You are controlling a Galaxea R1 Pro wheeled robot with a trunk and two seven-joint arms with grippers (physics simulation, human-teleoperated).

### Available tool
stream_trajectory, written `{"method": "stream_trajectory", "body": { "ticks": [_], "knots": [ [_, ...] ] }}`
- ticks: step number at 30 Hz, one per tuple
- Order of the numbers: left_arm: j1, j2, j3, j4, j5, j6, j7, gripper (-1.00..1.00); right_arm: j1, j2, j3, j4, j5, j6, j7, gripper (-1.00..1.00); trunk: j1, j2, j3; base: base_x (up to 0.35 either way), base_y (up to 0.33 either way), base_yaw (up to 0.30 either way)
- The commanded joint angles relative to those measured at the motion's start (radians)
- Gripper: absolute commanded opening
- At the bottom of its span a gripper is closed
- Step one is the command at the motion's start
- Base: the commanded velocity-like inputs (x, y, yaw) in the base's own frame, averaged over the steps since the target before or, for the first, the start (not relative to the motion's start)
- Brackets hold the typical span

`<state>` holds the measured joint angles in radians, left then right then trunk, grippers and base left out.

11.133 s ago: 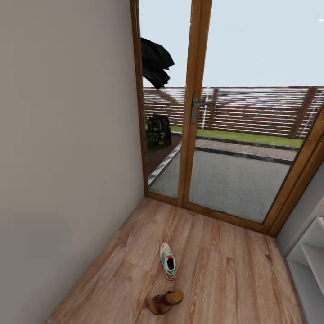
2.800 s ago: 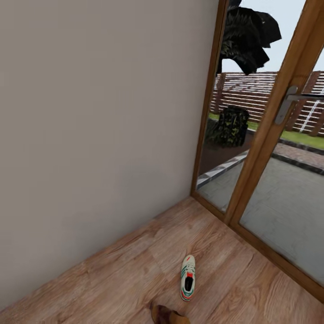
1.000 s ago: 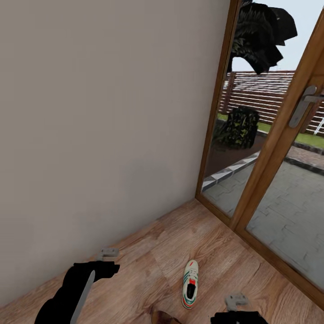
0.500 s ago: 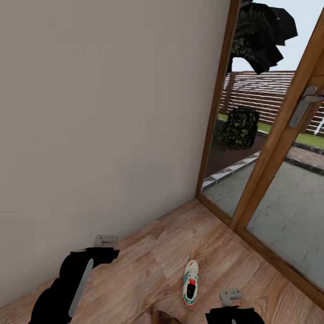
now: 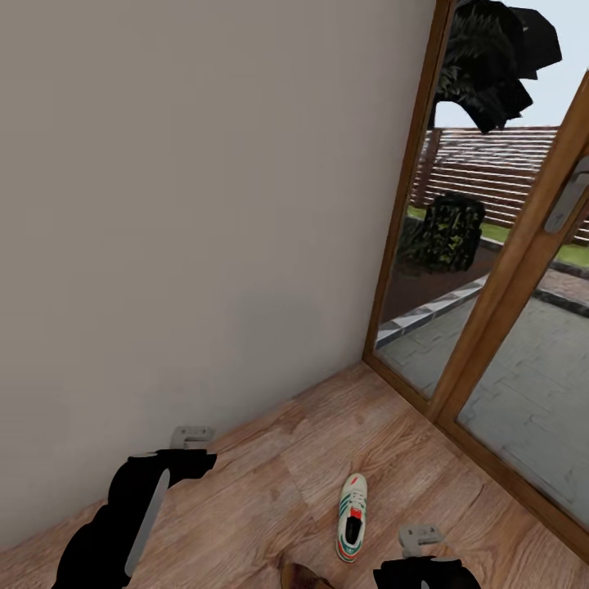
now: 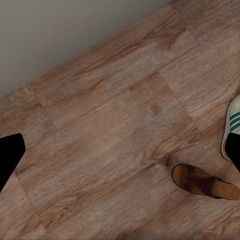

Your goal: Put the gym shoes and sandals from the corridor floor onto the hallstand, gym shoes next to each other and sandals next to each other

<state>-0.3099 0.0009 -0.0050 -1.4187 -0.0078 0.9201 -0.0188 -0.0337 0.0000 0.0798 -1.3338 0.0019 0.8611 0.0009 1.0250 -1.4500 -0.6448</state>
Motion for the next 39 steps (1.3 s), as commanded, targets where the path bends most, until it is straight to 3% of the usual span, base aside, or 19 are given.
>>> {"method": "stream_trajectory", "body": {
  "ticks": [1, 14, 39],
  "knots": [
    [0.0, 0.0, -0.001, 0.0, 0.0, 0.0, 0.0, 1.0, 0.0, 0.0, 0.0, 0.0, 0.0, 0.0, 0.0, 1.0, 0.0, 0.0, 0.0, 0.0, 0.0, 0.016],
    [0.0, -0.001, -0.002, 0.001, 0.003, 0.0, -0.001, 1.0, 0.0, -0.002, -0.003, -0.001, -0.001, 0.0, 0.0, 1.0, 0.0, 0.0, 0.0, 0.0, 0.0, 0.002],
    [0.0, -0.001, -0.002, 0.001, 0.009, 0.0, -0.001, 1.0, 0.0, -0.004, -0.006, 0.001, -0.002, -0.001, -0.002, 1.0, 0.096, -0.175, -0.083, 0.0, 0.0, 0.007]
  ]
}}
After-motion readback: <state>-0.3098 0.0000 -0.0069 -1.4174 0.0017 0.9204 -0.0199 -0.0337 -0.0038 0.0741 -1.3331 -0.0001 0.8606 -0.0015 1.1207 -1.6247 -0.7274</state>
